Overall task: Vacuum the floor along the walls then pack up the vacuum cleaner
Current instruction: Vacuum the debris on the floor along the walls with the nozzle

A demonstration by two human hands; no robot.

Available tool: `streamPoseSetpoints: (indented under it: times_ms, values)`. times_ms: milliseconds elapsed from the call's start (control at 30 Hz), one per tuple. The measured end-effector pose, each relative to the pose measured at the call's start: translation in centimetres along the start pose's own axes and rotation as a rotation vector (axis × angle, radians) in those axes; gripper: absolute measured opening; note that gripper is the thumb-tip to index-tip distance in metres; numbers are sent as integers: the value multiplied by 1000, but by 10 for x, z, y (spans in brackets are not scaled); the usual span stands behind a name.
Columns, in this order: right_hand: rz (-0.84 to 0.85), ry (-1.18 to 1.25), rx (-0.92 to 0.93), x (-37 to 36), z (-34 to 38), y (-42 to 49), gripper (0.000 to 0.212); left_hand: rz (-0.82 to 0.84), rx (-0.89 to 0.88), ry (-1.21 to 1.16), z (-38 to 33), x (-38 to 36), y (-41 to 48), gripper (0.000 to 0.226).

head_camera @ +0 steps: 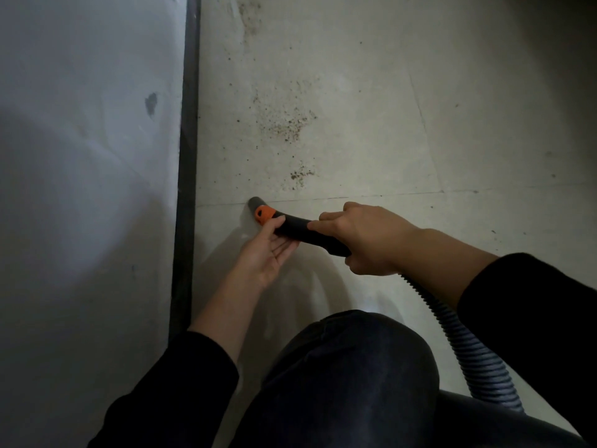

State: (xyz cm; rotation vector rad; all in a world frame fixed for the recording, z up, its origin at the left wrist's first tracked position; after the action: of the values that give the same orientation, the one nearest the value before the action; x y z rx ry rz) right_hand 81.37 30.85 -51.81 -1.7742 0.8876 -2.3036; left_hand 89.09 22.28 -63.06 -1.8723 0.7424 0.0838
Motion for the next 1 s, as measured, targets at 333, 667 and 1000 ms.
streamPoseSetpoints:
  times_ms: [333,667,1000]
  values:
    - [-31,-27,67,10,18,27,56,-36,-47,-19,-22,24,1,19]
    - [-45,-33,116,20,35,53,51,-43,-81,-53,-43,44,3,28]
    - [-75,-42,116,28,44,81,53,-21,-125,-48,-67,58,12,31]
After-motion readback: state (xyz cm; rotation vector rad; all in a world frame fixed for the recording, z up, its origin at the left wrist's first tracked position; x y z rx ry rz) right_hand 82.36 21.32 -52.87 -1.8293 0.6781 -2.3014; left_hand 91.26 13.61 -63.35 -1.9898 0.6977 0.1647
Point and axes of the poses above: each hand's wrist, its own y-axis towards the middle knuckle, its own x-axis out of the back of the hand, z = x × y, the point moved 8 cm from there along y, towards the middle knuckle
